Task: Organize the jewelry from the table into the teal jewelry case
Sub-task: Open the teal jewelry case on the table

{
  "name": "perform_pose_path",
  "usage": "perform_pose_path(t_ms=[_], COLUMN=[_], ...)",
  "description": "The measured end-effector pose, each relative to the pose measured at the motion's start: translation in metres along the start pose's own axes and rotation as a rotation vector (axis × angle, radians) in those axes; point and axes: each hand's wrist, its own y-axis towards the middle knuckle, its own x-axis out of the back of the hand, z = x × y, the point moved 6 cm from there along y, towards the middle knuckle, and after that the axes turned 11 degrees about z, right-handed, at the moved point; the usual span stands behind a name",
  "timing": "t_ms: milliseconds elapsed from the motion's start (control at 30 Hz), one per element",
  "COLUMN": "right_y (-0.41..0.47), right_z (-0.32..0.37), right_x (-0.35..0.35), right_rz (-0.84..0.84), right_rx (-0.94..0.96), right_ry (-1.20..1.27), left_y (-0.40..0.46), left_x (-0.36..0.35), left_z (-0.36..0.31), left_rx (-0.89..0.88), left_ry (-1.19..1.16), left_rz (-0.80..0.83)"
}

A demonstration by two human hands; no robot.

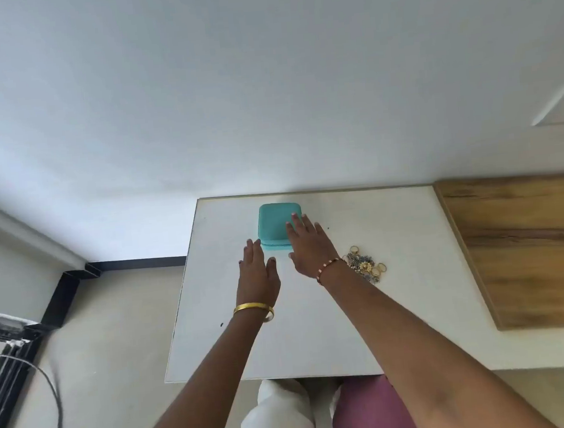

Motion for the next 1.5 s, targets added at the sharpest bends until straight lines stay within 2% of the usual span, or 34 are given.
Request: perform_pose_path(t_ms=[167,367,533,700,933,1033,1100,1167,1300,1500], right_y=[0.012,-0.006,-0.06,-0.12,-0.14,-0.142,-0.136,-0.114,-0.074,-0.054], right_z=[-0.001,-0.002,0.006,0.013,0.015,0.011,0.004,-0.004,-0.011,-0.014], right_x=[-0.017,-0.025,-0.046,-0.077,-0.084,-0.081,-0.069,-0.051,-0.03,-0.028], right_rz=[0.099,0.059,0.047,0.095,0.117,0.131,0.108,0.077,0.067,0.205], right_rx=[-0.004,0.031,0.077,0.095,0.096,0.072,0.006,-0.037,-0.069,-0.077], right_ry=[0.035,0.019,0.062,0.127,0.198,0.375,0.554,0.633,0.618,0.637], left_y=[0.022,0.03,0.009,-0.043,-0.079,-0.073,-0.064,-0.049,-0.031,-0.027], left_x=[0.003,0.001,-0.014,-0.039,-0.064,-0.067,-0.064,-0.057,-0.051,-0.055], left_z=[0.007,0.008,0.013,0.017,0.026,0.022,0.017,0.013,0.016,0.008], left_rx=[0.072,0.112,0.13,0.068,0.037,0.025,-0.007,0.002,0.021,-0.038], left_ry=[-0.101,-0.185,-0.182,-0.105,0.015,0.118,0.199,0.252,0.288,0.307], left_rz=[0.007,0.034,0.069,0.073,0.135,0.194,0.224,0.232,0.249,0.266])
